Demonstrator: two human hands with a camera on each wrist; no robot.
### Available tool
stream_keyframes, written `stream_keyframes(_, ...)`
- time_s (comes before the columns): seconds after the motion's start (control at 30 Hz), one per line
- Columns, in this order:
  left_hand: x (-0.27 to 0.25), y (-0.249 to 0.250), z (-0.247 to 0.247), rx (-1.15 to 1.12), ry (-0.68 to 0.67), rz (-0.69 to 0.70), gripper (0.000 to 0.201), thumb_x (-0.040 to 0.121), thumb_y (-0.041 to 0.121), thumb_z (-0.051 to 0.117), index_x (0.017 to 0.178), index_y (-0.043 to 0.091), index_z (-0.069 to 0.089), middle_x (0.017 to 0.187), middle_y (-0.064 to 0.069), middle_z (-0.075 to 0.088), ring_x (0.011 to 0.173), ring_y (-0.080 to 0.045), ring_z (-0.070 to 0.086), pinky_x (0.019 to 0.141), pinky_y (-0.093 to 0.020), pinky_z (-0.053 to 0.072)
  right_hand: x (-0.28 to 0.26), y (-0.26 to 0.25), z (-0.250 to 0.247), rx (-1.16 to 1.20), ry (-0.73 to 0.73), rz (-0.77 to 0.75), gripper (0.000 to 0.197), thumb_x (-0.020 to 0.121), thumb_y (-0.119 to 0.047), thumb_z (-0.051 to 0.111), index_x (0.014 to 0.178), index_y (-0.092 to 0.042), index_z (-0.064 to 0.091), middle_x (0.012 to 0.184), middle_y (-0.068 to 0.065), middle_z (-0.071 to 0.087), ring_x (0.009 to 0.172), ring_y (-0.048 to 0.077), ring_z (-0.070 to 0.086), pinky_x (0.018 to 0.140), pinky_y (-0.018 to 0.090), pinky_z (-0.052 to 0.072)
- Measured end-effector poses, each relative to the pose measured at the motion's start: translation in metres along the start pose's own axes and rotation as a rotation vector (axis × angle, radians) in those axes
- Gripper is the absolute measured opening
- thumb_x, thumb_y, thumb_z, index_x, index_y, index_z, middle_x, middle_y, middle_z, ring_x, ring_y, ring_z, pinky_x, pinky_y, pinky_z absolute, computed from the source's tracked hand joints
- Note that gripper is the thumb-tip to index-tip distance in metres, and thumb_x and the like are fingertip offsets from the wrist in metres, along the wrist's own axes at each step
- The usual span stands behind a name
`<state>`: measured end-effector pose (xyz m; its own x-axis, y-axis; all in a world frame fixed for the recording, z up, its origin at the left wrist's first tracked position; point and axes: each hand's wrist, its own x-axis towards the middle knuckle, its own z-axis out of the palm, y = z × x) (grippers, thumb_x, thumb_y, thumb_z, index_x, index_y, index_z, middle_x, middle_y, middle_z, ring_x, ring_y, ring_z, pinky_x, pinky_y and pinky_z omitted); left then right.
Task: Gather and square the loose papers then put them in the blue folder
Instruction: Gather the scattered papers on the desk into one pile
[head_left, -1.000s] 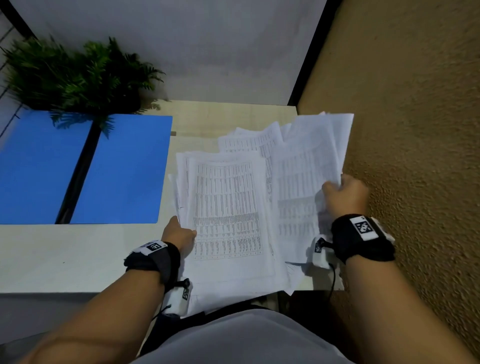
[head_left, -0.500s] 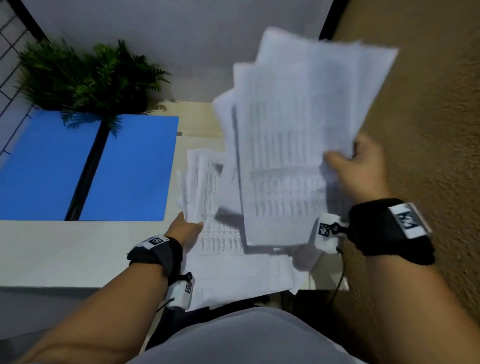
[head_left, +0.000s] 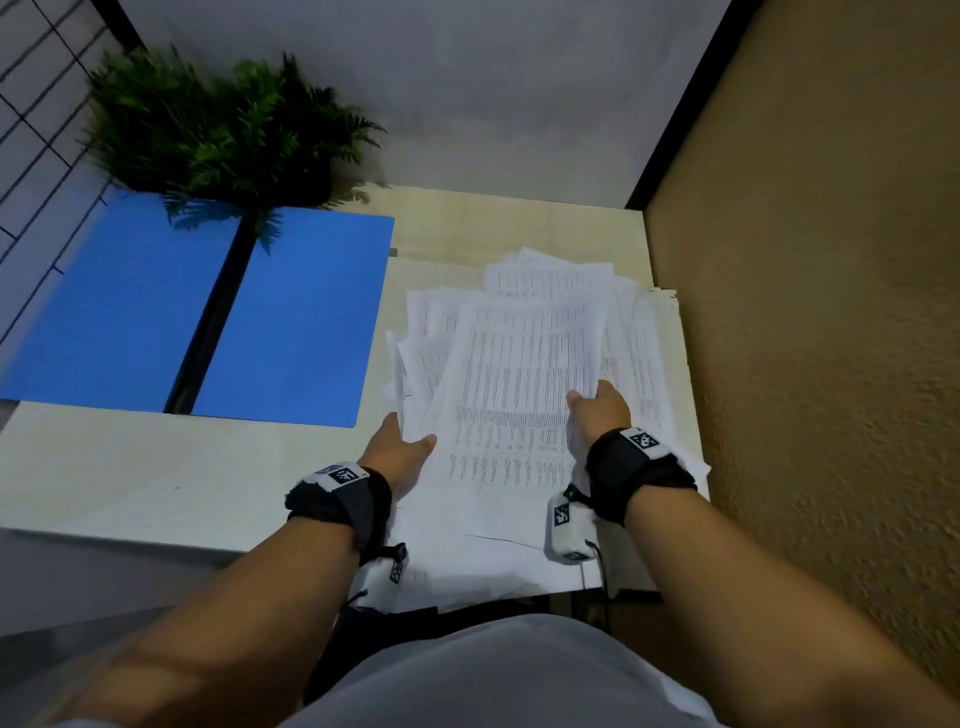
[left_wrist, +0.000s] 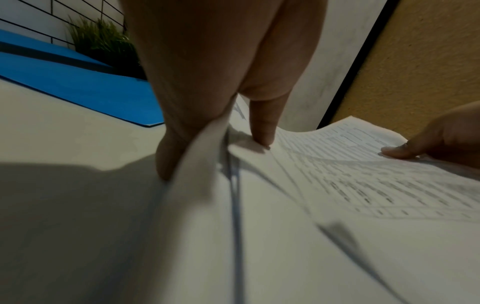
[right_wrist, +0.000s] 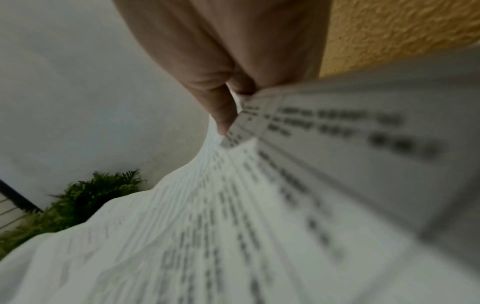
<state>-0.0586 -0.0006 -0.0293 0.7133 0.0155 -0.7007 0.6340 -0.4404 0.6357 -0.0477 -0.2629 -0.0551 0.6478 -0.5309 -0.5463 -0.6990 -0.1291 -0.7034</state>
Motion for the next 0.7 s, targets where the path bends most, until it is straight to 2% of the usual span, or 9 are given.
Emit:
stream_keyframes(0.1,-0.002,0.001,0.003,0.105,-0.005,0.019,0.064,0.097,0.031,0.055,0.150,0.007,0.026,0.154,-0.010,0.038,0.140,-0.028,0.039,0.103,-0.027,0.032,-0.006,0.006,0.003,0.038,-0.002,0.019,0.047,0.097,-0.025,0.051,0.139,-0.007,0.043,0.122,0.006,0.052,0.112,0.024,0.052,0.108,0.050,0.042)
stream_keyframes(0.13,-0.005,0.003,0.005,0.114,-0.009,0.026,0.065,0.099,0.031,0.053,0.151,0.006,0.023,0.156,-0.010,0.036,0.142,-0.028,0.037,0.102,-0.027,0.031,-0.011,0.004,0.001,0.015,-0.010,-0.010,0.048,0.097,-0.025,0.050,0.141,-0.007,0.042,0.128,0.007,0.052,0.118,0.026,0.052,0.109,0.050,0.040)
stream_keyframes(0.2,-0.005,0.004,0.008,0.073,-0.019,0.027,0.073,0.099,0.040,0.049,0.154,0.007,0.015,0.160,-0.010,0.028,0.146,-0.027,0.031,0.110,-0.032,0.029,-0.013,-0.003,-0.010,-0.062,-0.016,-0.100,0.045,0.099,-0.020,0.047,0.141,-0.007,0.043,0.137,0.013,0.053,0.126,0.032,0.051,0.110,0.047,0.039)
stream_keyframes(0.27,-0.005,0.006,0.008,0.059,0.012,0.004,0.074,0.100,0.049,0.040,0.156,0.010,0.011,0.163,-0.009,0.021,0.149,-0.027,0.025,0.116,-0.036,0.024,-0.016,-0.018,-0.025,-0.169,-0.045,-0.175,0.034,0.099,-0.014,0.044,0.131,-0.003,0.051,0.122,0.017,0.059,0.114,0.034,0.057,0.099,0.039,0.045)
stream_keyframes(0.33,-0.003,0.007,0.008,0.055,0.035,0.010,0.065,0.103,0.043,0.034,0.156,0.011,0.014,0.163,-0.008,0.022,0.148,-0.027,0.026,0.116,-0.034,0.024,-0.019,-0.032,-0.038,-0.294,-0.157,-0.210,0.024,0.099,-0.011,0.045,0.117,-0.002,0.058,0.108,0.019,0.061,0.102,0.034,0.059,0.087,0.038,0.044)
stream_keyframes(0.47,0.002,0.006,0.010,0.050,0.077,0.064,0.051,0.103,0.037,0.037,0.149,0.014,0.034,0.152,-0.010,0.044,0.136,-0.031,0.044,0.103,-0.033,0.036,-0.026,-0.049,-0.041,-0.412,-0.342,-0.175,0.019,0.097,-0.014,0.052,0.112,-0.010,0.063,0.103,0.012,0.065,0.097,0.030,0.060,0.091,0.042,0.047)
stream_keyframes(0.57,0.004,0.003,0.011,0.005,0.093,0.052,0.056,0.100,0.048,0.039,0.144,0.013,0.042,0.143,-0.012,0.052,0.128,-0.032,0.051,0.096,-0.033,0.040,-0.025,-0.045,-0.030,-0.462,-0.236,-0.199,0.004,0.093,-0.008,0.057,0.094,-0.007,0.053,0.083,0.007,0.055,0.083,0.025,0.055,0.074,0.031,0.045)
stream_keyframes(0.6,0.006,0.001,0.010,-0.026,0.108,0.037,0.064,0.098,0.053,0.041,0.146,0.011,0.039,0.148,-0.012,0.048,0.133,-0.032,0.048,0.102,-0.034,0.039,-0.026,-0.039,-0.025,-0.466,-0.184,-0.185,0.009,0.092,-0.005,0.056,0.096,-0.008,0.049,0.086,0.006,0.055,0.086,0.025,0.057,0.074,0.030,0.043)
stream_keyframes(0.7,0.007,-0.003,0.009,-0.166,0.125,-0.015,0.100,0.081,0.073,0.052,0.155,0.014,0.020,0.161,-0.005,0.026,0.146,-0.028,0.031,0.117,-0.046,0.029,-0.028,-0.024,-0.002,-0.265,-0.101,-0.039,0.044,0.096,-0.014,0.046,0.139,-0.020,0.035,0.128,0.011,0.058,0.106,0.023,0.056,0.087,0.028,0.037)
